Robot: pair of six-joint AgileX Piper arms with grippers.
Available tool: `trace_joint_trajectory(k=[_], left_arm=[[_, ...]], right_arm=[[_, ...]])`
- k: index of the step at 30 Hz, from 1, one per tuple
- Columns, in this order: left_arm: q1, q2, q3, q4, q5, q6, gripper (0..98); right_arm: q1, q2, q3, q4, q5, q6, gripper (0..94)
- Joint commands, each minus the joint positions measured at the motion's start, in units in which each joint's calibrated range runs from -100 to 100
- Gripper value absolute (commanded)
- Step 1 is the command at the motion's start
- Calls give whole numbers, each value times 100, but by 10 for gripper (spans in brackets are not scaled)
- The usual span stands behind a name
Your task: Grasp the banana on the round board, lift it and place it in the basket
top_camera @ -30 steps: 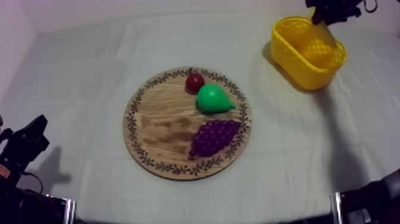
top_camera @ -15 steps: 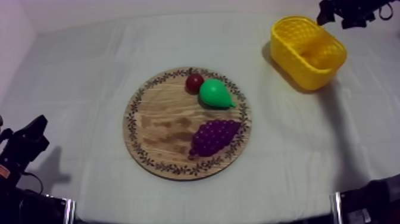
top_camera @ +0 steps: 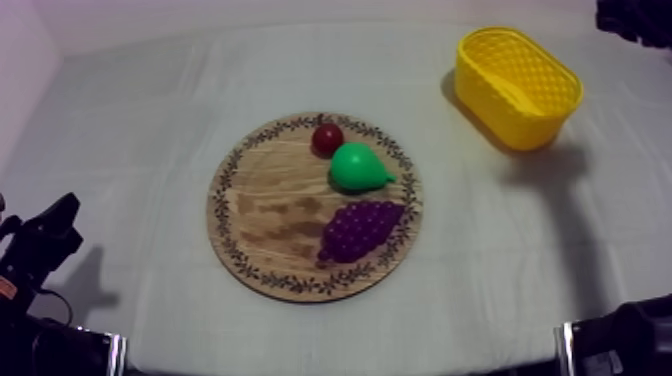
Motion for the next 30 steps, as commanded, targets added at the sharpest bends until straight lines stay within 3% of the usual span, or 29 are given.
trace_joint_trajectory(k=[1, 9, 13, 22, 30], left_arm=[[1, 0, -3, 4, 0, 1, 1], [1, 0, -3, 4, 0, 1, 1], [1, 0, -3, 4, 0, 1, 1], [1, 0, -3, 4, 0, -1, 1], [1, 0, -3, 4, 0, -1, 1]], right_arm=[[-20, -1115, 934, 37, -318, 7, 71], [-128, -2984, 3456, 192, -1472, -14, 12], [-163, -3802, 4555, 217, -1759, 100, 7], [-100, -5194, 6098, 185, -1832, 278, 5], [-92, -5801, 6309, 267, -1449, -129, 5]])
